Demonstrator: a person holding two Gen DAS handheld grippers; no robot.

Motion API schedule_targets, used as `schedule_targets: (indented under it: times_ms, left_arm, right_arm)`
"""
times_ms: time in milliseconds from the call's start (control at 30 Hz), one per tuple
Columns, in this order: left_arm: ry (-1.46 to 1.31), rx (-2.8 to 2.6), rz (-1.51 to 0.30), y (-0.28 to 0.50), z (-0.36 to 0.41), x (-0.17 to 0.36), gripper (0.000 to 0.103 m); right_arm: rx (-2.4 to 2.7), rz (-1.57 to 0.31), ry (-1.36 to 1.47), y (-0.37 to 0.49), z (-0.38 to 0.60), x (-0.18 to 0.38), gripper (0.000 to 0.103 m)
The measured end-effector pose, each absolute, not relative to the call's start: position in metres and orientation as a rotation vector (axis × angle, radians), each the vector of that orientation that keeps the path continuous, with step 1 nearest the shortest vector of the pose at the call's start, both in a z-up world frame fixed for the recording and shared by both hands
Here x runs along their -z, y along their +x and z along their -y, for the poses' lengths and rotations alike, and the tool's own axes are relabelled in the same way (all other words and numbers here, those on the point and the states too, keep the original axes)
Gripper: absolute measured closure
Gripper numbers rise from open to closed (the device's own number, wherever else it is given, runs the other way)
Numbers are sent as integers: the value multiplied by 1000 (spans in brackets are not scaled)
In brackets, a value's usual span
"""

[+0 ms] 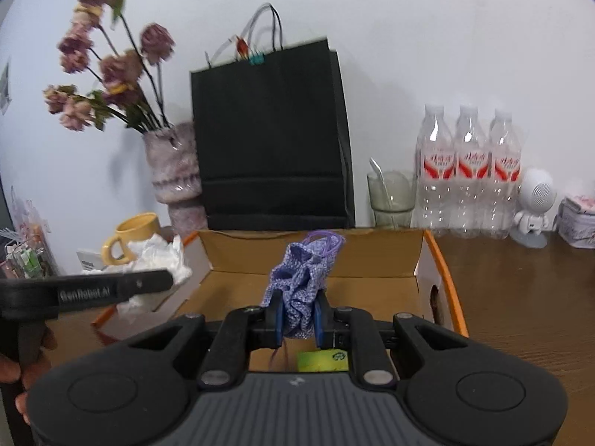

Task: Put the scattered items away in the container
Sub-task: 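Carry both items into the box and open both tools to drop them, then grasp the red rose with left tool while right tool grasps clear plastic box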

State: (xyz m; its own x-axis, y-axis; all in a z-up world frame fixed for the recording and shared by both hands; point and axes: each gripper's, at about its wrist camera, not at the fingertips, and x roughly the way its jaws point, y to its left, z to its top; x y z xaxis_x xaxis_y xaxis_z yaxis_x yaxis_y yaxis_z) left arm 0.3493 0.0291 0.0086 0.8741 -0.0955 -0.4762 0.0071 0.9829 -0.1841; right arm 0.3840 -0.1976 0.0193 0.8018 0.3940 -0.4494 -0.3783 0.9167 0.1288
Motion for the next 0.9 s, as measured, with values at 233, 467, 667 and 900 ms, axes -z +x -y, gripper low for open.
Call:
schedule_targets:
  times_ms: [233, 467, 667, 900]
  left_arm:
    - [-130, 37, -543, 358, -19, 4, 0]
    - [-84, -14, -531, 353, -12, 1, 0]
    - [-74, -31, -530, 353, -12, -1, 0]
    - [-125, -22, -467, 333, -21, -26, 0]
  right_arm:
    - [-357, -585, -42, 404, 190, -5, 35]
    - [-335, -599, -43, 399, 194, -11, 6]
    - [-328, -604, -63, 396, 192, -15, 1]
    - [-335, -561, -65, 379, 194, -33, 1]
